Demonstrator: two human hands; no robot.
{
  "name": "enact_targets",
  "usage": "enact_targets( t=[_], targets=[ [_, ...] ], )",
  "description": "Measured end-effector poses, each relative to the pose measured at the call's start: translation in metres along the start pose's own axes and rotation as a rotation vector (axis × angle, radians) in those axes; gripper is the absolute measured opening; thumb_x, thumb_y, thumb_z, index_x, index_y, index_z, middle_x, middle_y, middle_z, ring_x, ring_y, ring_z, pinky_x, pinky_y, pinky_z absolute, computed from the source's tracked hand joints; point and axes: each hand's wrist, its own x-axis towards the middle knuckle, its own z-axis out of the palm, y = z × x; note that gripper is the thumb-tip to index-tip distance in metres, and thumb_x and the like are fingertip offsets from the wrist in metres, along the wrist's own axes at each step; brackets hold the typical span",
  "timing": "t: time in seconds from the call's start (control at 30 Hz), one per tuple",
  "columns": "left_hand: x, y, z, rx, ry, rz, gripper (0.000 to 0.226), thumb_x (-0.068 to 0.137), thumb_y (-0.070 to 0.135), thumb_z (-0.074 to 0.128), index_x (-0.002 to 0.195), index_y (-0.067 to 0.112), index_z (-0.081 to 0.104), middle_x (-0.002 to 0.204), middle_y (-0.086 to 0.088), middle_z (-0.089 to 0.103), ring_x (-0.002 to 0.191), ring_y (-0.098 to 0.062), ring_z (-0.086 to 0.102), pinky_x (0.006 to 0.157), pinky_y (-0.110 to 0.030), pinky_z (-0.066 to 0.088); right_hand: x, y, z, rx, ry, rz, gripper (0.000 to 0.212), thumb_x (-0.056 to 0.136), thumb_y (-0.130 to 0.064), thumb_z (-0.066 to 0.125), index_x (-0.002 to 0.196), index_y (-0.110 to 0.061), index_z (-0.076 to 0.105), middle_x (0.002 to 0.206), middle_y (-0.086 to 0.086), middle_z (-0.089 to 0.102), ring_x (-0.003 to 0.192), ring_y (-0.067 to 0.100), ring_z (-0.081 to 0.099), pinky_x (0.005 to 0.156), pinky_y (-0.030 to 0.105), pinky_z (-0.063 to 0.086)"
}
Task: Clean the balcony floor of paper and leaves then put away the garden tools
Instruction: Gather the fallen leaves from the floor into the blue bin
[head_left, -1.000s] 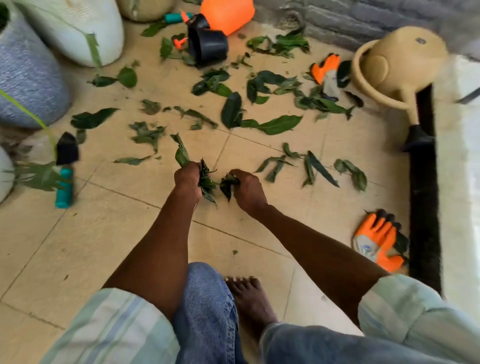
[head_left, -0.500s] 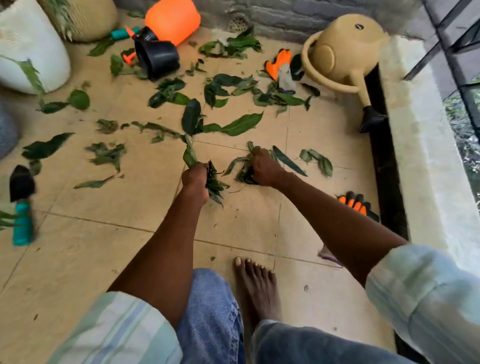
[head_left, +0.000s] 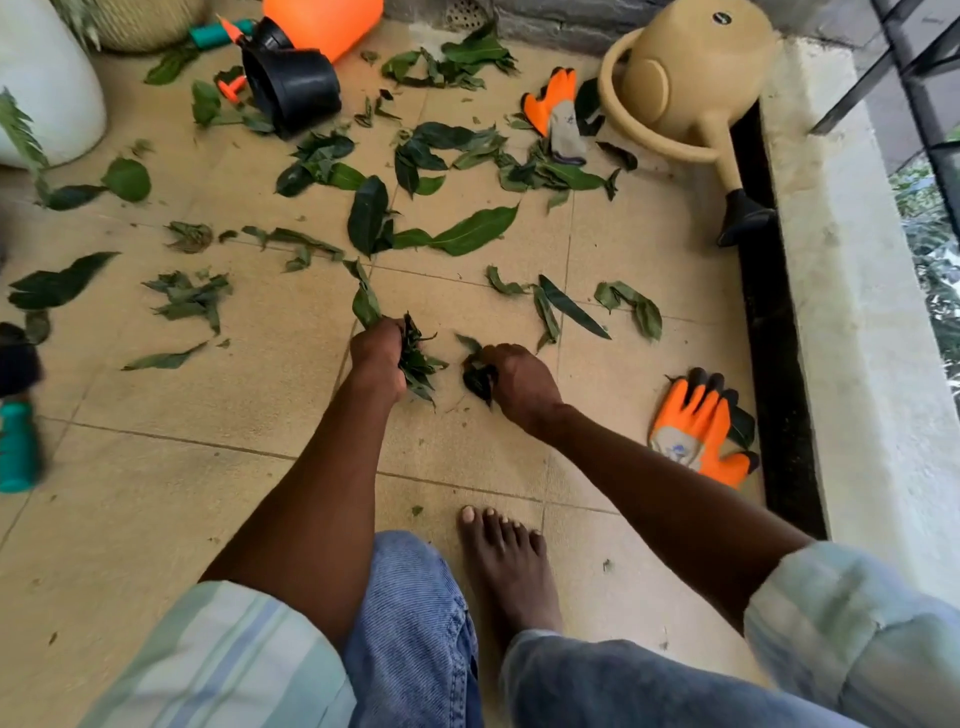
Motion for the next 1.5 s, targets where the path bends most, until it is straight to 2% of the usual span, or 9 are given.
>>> enact_targets(
  t=[0.2, 0.33, 0.43, 0.7, 0.93, 1.07, 1.27, 1.37, 1.5],
  targets=[
    [0.005, -0.003, 0.006, 0.037, -0.013, -0.004, 0.014, 0.085, 0.013, 0.055, 0.090, 0.008, 0.067, 0.081, -0.009, 0.064, 0.073, -0.022, 0.057, 0.072, -0.033, 0.048, 0.040, 0.020, -0.030, 0.263, 0.202, 0.529, 0.017, 0.092, -0.009, 0.056, 0.106, -0.005, 0.065, 0.096, 0.008, 0.068, 0.074, 0.016, 0.059, 0.048, 0.010, 0.041],
    [0.007, -0.003, 0.010, 0.048, -0.022, -0.010, 0.012, 0.088, 0.015, 0.054, 0.088, 0.010, 0.065, 0.077, -0.006, 0.062, 0.067, -0.020, 0.056, 0.070, -0.030, 0.048, 0.063, 0.057, -0.054, 0.182, 0.174, 0.663, 0.014, 0.088, -0.014, 0.057, 0.097, -0.006, 0.063, 0.115, 0.011, 0.059, 0.100, 0.024, 0.058, 0.081, 0.037, 0.055],
    [0.010, -0.005, 0.011, 0.031, -0.024, -0.016, 0.014, 0.089, 0.015, 0.052, 0.092, 0.011, 0.065, 0.076, -0.005, 0.061, 0.064, -0.018, 0.055, 0.062, -0.027, 0.046, 0.059, 0.069, -0.044, 0.065, -0.017, 0.583, 0.031, 0.093, -0.031, 0.057, 0.112, -0.007, 0.060, 0.120, 0.011, 0.051, 0.107, 0.025, 0.048, 0.084, 0.036, 0.049],
    [0.004, -0.007, 0.018, 0.025, -0.032, -0.001, 0.012, 0.086, 0.009, 0.052, 0.083, 0.009, 0.064, 0.073, -0.007, 0.061, 0.061, -0.020, 0.055, 0.059, -0.027, 0.046, -0.018, 0.024, 0.003, -0.049, 0.123, 0.137, 0.024, 0.098, -0.020, 0.052, 0.116, -0.006, 0.058, 0.112, 0.012, 0.061, 0.103, 0.027, 0.055, 0.080, 0.039, 0.052],
    [0.001, -0.006, 0.017, 0.050, -0.038, 0.013, 0.028, 0.080, 0.016, 0.054, 0.102, 0.007, 0.069, 0.089, -0.009, 0.064, 0.077, -0.023, 0.058, 0.070, -0.032, 0.046, 0.012, 0.022, -0.029, 0.157, 0.117, 0.244, 0.045, 0.091, -0.004, 0.056, 0.134, -0.011, 0.047, 0.102, 0.014, 0.069, 0.085, 0.028, 0.066, 0.071, 0.035, 0.055],
    [0.006, -0.003, 0.006, 0.068, 0.019, -0.001, 0.028, 0.086, 0.016, 0.054, 0.109, 0.008, 0.067, 0.086, -0.007, 0.064, 0.071, -0.020, 0.057, 0.071, -0.031, 0.048, 0.063, 0.011, -0.051, -0.003, -0.019, 0.166, 0.020, 0.093, -0.006, 0.055, 0.110, -0.004, 0.067, 0.108, 0.015, 0.064, 0.081, 0.016, 0.056, 0.067, 0.023, 0.043],
    [0.018, 0.001, -0.009, 0.030, 0.079, -0.014, 0.033, 0.089, 0.016, 0.052, 0.119, 0.008, 0.065, 0.100, -0.008, 0.064, 0.086, -0.023, 0.058, 0.074, -0.032, 0.049, 0.097, -0.005, -0.066, -0.124, -0.223, 0.142, 0.032, 0.099, -0.012, 0.039, 0.079, -0.028, 0.058, 0.114, 0.009, 0.065, 0.112, 0.025, 0.059, 0.116, 0.045, 0.021],
    [0.013, 0.003, -0.004, 0.028, 0.055, 0.001, 0.033, 0.088, 0.016, 0.052, 0.116, 0.006, 0.066, 0.095, -0.009, 0.064, 0.081, -0.023, 0.058, 0.069, -0.031, 0.049, 0.083, -0.005, -0.057, -0.264, -0.202, 0.099, 0.021, 0.100, -0.011, 0.046, 0.113, 0.000, 0.059, 0.112, 0.017, 0.056, 0.111, 0.030, 0.051, 0.107, 0.044, 0.035],
    [0.006, 0.003, 0.007, 0.042, 0.031, 0.001, 0.033, 0.086, 0.016, 0.052, 0.113, 0.006, 0.066, 0.093, -0.009, 0.063, 0.073, -0.022, 0.056, 0.063, -0.027, 0.047, 0.031, 0.013, -0.007, -0.191, 0.017, 0.061, 0.027, 0.098, -0.026, 0.054, 0.115, -0.006, 0.062, 0.103, 0.010, 0.060, 0.099, 0.025, 0.057, 0.086, 0.034, 0.047]
  ],
)
